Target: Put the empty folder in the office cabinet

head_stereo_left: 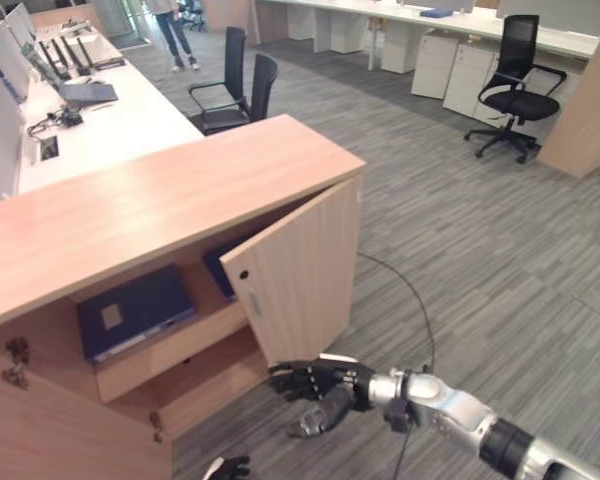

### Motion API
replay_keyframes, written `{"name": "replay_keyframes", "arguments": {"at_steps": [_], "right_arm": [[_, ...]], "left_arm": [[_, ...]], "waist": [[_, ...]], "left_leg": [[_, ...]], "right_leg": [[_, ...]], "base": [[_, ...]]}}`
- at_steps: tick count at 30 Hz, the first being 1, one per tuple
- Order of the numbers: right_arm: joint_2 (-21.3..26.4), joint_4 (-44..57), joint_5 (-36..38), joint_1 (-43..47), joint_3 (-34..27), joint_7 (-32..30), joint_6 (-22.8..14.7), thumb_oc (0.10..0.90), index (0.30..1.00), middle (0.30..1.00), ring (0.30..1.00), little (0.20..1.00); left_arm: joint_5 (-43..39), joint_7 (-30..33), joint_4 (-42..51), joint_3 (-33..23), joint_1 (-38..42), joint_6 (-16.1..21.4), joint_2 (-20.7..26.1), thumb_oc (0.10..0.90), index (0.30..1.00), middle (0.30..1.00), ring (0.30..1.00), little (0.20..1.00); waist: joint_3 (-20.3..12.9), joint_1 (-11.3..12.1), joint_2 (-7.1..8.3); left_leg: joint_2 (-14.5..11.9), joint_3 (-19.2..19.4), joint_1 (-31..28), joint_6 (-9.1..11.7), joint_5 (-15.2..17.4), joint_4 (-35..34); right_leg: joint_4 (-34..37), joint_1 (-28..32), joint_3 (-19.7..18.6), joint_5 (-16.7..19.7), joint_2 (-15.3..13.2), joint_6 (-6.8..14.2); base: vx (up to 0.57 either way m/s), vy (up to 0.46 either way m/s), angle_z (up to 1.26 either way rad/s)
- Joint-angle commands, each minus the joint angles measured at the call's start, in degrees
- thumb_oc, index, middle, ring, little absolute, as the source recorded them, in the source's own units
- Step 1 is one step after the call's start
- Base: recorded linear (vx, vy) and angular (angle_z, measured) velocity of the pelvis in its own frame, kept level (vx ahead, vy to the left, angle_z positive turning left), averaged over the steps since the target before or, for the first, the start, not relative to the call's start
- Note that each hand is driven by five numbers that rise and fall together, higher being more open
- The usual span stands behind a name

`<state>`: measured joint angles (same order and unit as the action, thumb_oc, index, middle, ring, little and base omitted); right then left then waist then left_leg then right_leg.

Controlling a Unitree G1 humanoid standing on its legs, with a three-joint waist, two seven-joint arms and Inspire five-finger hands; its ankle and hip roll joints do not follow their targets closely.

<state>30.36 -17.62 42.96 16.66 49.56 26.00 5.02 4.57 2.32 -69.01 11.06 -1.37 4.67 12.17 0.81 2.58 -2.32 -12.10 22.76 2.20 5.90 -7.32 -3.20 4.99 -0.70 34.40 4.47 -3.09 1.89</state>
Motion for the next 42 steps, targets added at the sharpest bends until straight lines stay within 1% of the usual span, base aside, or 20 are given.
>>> {"name": "replay_keyframes", "arguments": {"at_steps": [1,2,3,4,6,9,11,12,13,16,19,23,26,28,33,35,36,37,38,42], "right_arm": [[-1.2,-0.9,-1.2,1.3,-6.6,-1.3,-6.3,0.800,0.900,0.900,0.900,0.900],[-1.3,-1.0,-1.4,1.2,-6.7,-1.3,-6.5,0.800,0.900,0.900,0.900,0.900],[-2.8,-7.7,-6.6,-1.0,-10.1,-5.3,-8.1,0.800,0.900,0.900,0.900,0.900],[-2.8,-7.8,-6.6,-1.0,-10.1,-5.2,-8.1,0.800,0.900,0.900,0.900,0.900],[-5.7,-15.9,-10.3,-3.8,-14.9,-9.0,-8.8,0.800,0.900,0.900,0.900,0.900],[-9.8,-28.4,-14.0,-7.0,-22.1,-12.9,-8.3,0.800,0.900,0.900,0.900,0.900],[-13.2,-47.0,-19.6,-8.1,-29.9,-17.2,-7.0,0.800,0.900,0.900,0.900,0.900],[-13.2,-47.0,-19.6,-8.1,-29.9,-17.2,-7.0,0.800,0.900,0.900,0.900,0.900],[-14.1,-54.9,-22.3,-8.9,-33.6,-18.9,-6.2,0.800,0.900,0.900,0.900,0.900],[-14.3,-59.8,-22.8,-9.7,-37.5,-20.0,-6.1,0.800,0.900,0.900,0.900,0.900],[-13.8,-65.9,-27.6,-12.8,-41.8,-23.4,-4.9,0.800,0.900,0.900,0.900,0.900],[-14.3,-66.5,-31.9,-14.8,-41.2,-23.6,-4.1,0.800,0.900,0.900,0.900,0.900],[-15.1,-65.3,-27.5,-16.0,-44.4,-23.7,-4.3,0.800,0.900,0.900,0.900,0.900],[-15.7,-65.8,-25.4,-16.7,-46.3,-24.2,-4.4,0.800,0.900,0.900,0.900,0.900],[-17.0,-65.3,-22.4,-17.3,-48.0,-24.4,-4.7,0.800,0.900,0.900,0.900,0.900],[-17.0,-64.9,-21.7,-17.6,-48.5,-24.0,-4.8,0.800,0.900,0.900,0.900,0.900],[-17.1,-64.9,-21.1,-17.7,-48.8,-23.8,-4.9,0.800,0.900,0.900,0.900,0.900],[-17.1,-64.9,-21.1,-17.7,-48.8,-23.8,-4.9,0.800,0.900,0.900,0.900,0.900],[-16.9,-64.3,-15.7,-18.4,-51.2,-23.4,-5.5,0.800,0.900,0.900,0.900,0.900],[-16.5,-65.2,-13.3,-19.4,-53.1,-23.4,-5.6,0.800,0.900,0.900,0.900,0.900]], "left_arm": [[-6.8,-0.1,-1.6,0.5,1.5,0.3,1.8,0.800,0.900,0.900,0.900,0.900],[-6.9,-0.2,-1.6,0.6,1.5,0.2,1.8,0.800,0.900,0.900,0.900,0.900],[-10.0,-1.2,-2.3,-0.6,1.4,-0.3,1.1,0.800,0.900,0.900,0.900,0.900],[-10.1,-1.2,-2.3,-0.6,1.4,-0.3,1.1,0.800,0.900,0.900,0.900,0.900],[-12.6,-2.2,-3.3,-1.8,1.3,-0.4,0.1,0.800,0.900,0.900,0.900,0.900],[-13.2,-3.2,-5.7,-2.1,1.3,-1.1,-1.3,0.800,0.900,0.900,0.900,0.900],[-12.3,-4.2,-7.1,0.0,2.6,-1.2,-2.5,0.800,0.900,0.900,0.900,0.900],[-12.3,-4.2,-7.1,0.0,2.6,-1.2,-2.5,0.800,0.900,0.900,0.900,0.900],[-12.1,-4.5,-7.0,1.0,2.6,-1.2,-3.0,0.800,0.900,0.900,0.900,0.900],[-13.2,-5.0,-6.3,1.3,2.2,-1.3,-3.5,0.800,0.900,0.900,0.900,0.900],[-14.5,-6.2,-5.0,1.5,1.1,-1.9,-3.9,0.800,0.900,0.900,0.900,0.900],[-13.6,-6.9,-5.1,1.7,0.6,-2.3,-4.2,0.800,0.900,0.900,0.900,0.900],[-11.9,-7.9,-6.6,0.9,-0.9,-2.5,-4.4,0.800,0.900,0.900,0.900,0.900],[-13.3,-8.1,-7.0,-0.9,-1.8,-2.7,-4.3,0.800,0.900,0.900,0.900,0.900],[-15.5,-8.2,-8.8,-4.5,-2.5,-3.0,-3.3,0.800,0.900,0.900,0.900,0.900],[-16.1,-7.7,-10.5,-6.2,-2.4,-3.3,-2.7,0.800,0.900,0.900,0.900,0.900],[-15.7,-6.9,-12.0,-7.2,-2.1,-3.0,-2.2,0.800,0.900,0.900,0.900,0.900],[-15.7,-6.9,-12.0,-7.2,-2.1,-3.0,-2.2,0.800,0.900,0.900,0.900,0.900],[-18.6,-4.9,-10.5,-9.7,-1.8,-1.8,-0.5,0.800,0.900,0.900,0.900,0.900],[-19.9,-3.4,-6.4,-11.0,-1.5,-0.7,1.9,0.800,0.900,0.900,0.900,0.900]], "waist": [[3.9,2.5,6.86],[3.8,2.4,6.88],[3.7,2.5,7.13],[3.7,2.4,7.15],[3.0,2.0,6.87],[1.3,0.7,5.14],[-0.1,-0.7,3.21],[-0.1,-0.7,3.21],[-0.4,-1.0,2.34],[-0.4,-0.8,1.36],[0.2,0.8,1.00],[0.4,1.6,0.61],[0.6,1.2,0.74],[0.5,1.4,0.64],[0.1,1.4,0.85],[0.0,1.0,0.87],[-0.2,0.1,1.01],[-0.2,0.1,1.01],[0.2,-1.8,1.22],[-0.8,-1.6,2.36]], "left_leg": [[-1.9,2.2,-1.7,5.5,-4.4,0.4],[-1.9,2.1,-1.6,5.5,-4.3,0.6],[-1.8,4.5,-1.7,4.7,-2.4,3.3],[-1.8,4.5,-1.7,4.7,-2.4,3.4],[-1.5,7.7,-2.7,3.9,0.2,6.0],[-1.4,11.8,-6.0,4.2,1.1,6.3],[-1.5,13.9,-8.1,4.2,0.8,6.9],[-1.5,13.9,-8.1,4.2,0.8,6.9],[-1.8,14.5,-8.3,4.2,0.4,5.4],[-1.3,13.8,-7.6,3.4,1.1,3.2],[0.9,10.0,-5.8,1.3,2.8,-1.1],[3.2,6.3,-4.4,-0.7,4.9,-1.4],[6.7,3.1,-3.8,-2.8,6.8,-1.5],[8.0,2.0,-3.6,-3.5,7.2,-1.6],[10.5,-1.1,-3.0,-4.6,7.3,-1.7],[10.8,-2.3,-2.4,-4.5,7.1,-1.7],[10.9,-3.0,-2.2,-4.3,7.2,-1.7],[10.9,-3.0,-2.2,-4.3,7.2,-1.7],[10.9,-5.0,-2.4,-4.3,7.2,-1.8],[11.5,-4.9,-2.3,-4.5,7.2,-1.7]], "right_leg": [[-0.2,0.6,0.8,-6.3,-1.7,1.7],[-0.2,0.6,1.0,-6.4,-1.8,1.7],[-0.3,0.6,3.8,-6.6,-2.4,1.6],[-0.3,0.6,3.8,-6.6,-2.4,1.6],[-0.7,0.5,7.3,-6.9,-3.1,1.4],[-1.0,0.7,12.7,-7.4,-4.1,0.8],[-2.6,1.2,19.4,-7.6,-6.3,-0.3],[-2.6,1.2,19.4,-7.6,-6.3,-0.3],[-3.3,1.8,22.3,-7.8,-7.3,-0.8],[-4.3,1.9,24.3,-7.8,-8.1,-0.8],[-7.6,2.9,29.3,-5.8,-11.3,0.3],[-10.2,3.5,32.2,-4.4,-14.5,1.7],[-11.7,5.1,34.4,-1.4,-18.3,4.3],[-11.7,5.9,34.9,0.0,-19.6,5.5],[-10.0,7.3,34.8,1.8,-20.5,7.3],[-9.1,6.9,32.5,2.3,-20.9,8.1],[-8.4,5.9,28.9,2.9,-21.3,8.7],[-8.4,5.9,28.9,2.9,-21.3,8.7],[-7.5,1.5,13.4,2.2,-20.9,8.8],[-4.0,0.8,9.5,3.6,-18.5,9.4]], "base": [[-0.08,-0.074,0.56],[-0.06,-0.054,1.19],[-0.04,-0.026,1.32],[-0.06,-0.039,1.32],[-0.05,0.004,0.71],[0.00,0.090,0.92],[0.01,0.146,1.66],[-0.02,0.121,1.63],[-0.02,0.070,1.44],[-0.10,0.134,1.49],[-0.15,0.170,1.06],[-0.13,0.177,0.97],[-0.12,0.226,0.72],[-0.10,0.184,0.52],[-0.11,0.146,0.63],[-0.11,0.073,0.22],[-0.05,0.012,0.48],[-0.03,0.024,0.74],[-0.02,0.021,0.52],[0.02,-0.030,0.30]]}}
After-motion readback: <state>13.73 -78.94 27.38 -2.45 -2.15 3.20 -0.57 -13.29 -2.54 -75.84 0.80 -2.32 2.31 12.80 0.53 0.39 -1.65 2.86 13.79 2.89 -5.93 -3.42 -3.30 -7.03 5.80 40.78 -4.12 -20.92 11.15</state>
